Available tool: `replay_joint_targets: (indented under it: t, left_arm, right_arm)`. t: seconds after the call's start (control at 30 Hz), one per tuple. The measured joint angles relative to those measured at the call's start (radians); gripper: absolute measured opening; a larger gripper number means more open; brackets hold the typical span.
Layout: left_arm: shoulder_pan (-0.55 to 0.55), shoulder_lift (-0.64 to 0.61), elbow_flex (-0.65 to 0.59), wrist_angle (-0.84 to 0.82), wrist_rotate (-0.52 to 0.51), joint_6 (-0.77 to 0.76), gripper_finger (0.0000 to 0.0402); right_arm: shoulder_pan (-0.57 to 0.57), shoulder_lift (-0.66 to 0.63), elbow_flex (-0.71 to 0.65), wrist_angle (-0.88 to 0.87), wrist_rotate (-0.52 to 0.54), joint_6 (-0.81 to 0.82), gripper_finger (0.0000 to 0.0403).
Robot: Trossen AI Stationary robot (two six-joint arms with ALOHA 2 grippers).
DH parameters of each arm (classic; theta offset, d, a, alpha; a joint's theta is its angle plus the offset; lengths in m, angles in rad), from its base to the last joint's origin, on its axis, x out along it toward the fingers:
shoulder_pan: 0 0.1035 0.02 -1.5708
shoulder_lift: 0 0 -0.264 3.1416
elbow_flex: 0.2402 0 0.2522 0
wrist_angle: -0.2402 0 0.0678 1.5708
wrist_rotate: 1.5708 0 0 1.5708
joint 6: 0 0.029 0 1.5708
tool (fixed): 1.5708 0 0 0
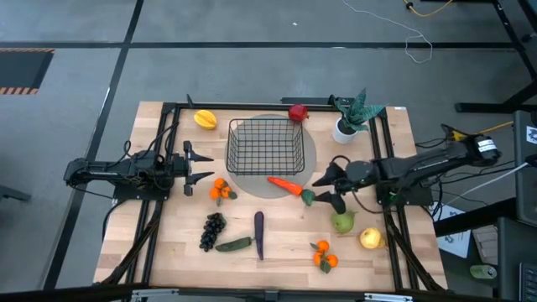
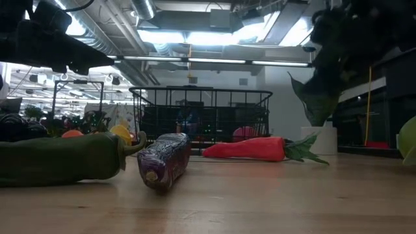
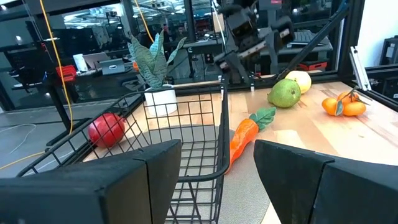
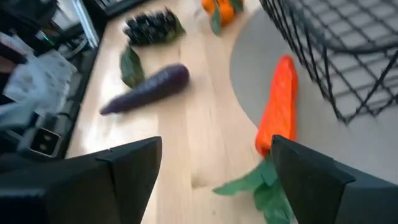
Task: Build produce basket
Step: Put the orange carrot into the wire basket
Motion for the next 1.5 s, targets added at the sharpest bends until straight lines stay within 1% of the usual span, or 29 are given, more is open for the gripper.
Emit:
replay_joint_targets:
  t: [0.1,0.13,0.23,0.3,0.47,0.57,0.73,0.83,0.97,1.07,1.17,1.27,1.37,1.5]
  left_arm:
    - [0.000,0.000,0.000,0.000,0.000,0.000,0.0195]
    - [0.000,0.000,0.000,0.000,0.000,0.000,0.0195]
    - [0.000,0.000,0.000,0.000,0.000,0.000,0.0195]
    - [0.000,0.000,0.000,0.000,0.000,0.000,0.0195]
    - [0.000,0.000,0.000,0.000,0.000,0.000,0.0195]
    - [0.000,0.000,0.000,0.000,0.000,0.000,0.0195]
    - [0.000,0.000,0.000,0.000,0.000,0.000,0.0195]
    - [0.000,0.000,0.000,0.000,0.000,0.000,0.0195]
    - [0.000,0.000,0.000,-0.001,0.000,0.000,0.0195]
    - [0.000,0.000,0.000,-0.001,0.000,0.000,0.0195]
    - [0.000,0.000,0.000,-0.001,0.000,0.000,0.0195]
    - [0.000,0.000,0.000,-0.002,0.000,-0.002,0.0195]
    - [0.000,0.000,0.000,-0.011,0.000,-0.002,0.0195]
    - [0.000,0.000,0.000,-0.011,0.000,-0.002,0.0195]
  right_arm:
    - [0.000,0.036,0.000,0.001,0.001,0.001,0.0291]
    - [0.000,0.046,0.000,0.002,0.015,0.001,0.0291]
    - [0.000,0.085,0.000,0.004,0.112,-0.003,0.0291]
    - [-0.001,0.119,0.000,0.004,0.145,-0.003,0.0291]
    - [0.000,0.221,0.000,0.011,0.169,0.024,0.0291]
    - [0.000,0.291,0.000,0.056,0.189,0.052,0.0291]
    - [0.000,0.397,0.000,0.140,0.185,0.062,0.0291]
    - [0.000,0.450,0.000,0.141,0.185,0.120,0.0291]
    - [0.000,0.491,0.003,0.159,0.212,0.232,0.0291]
    - [0.001,0.495,0.003,0.159,0.226,0.259,0.0287]
    - [0.002,0.493,0.002,0.167,0.239,0.283,0.0263]
    - [0.001,0.489,0.001,0.166,0.238,0.352,0.0215]
    - [0.002,0.490,0.000,0.167,0.222,0.369,0.0150]
    - [0.012,0.491,-0.001,0.172,0.202,0.367,0.0047]
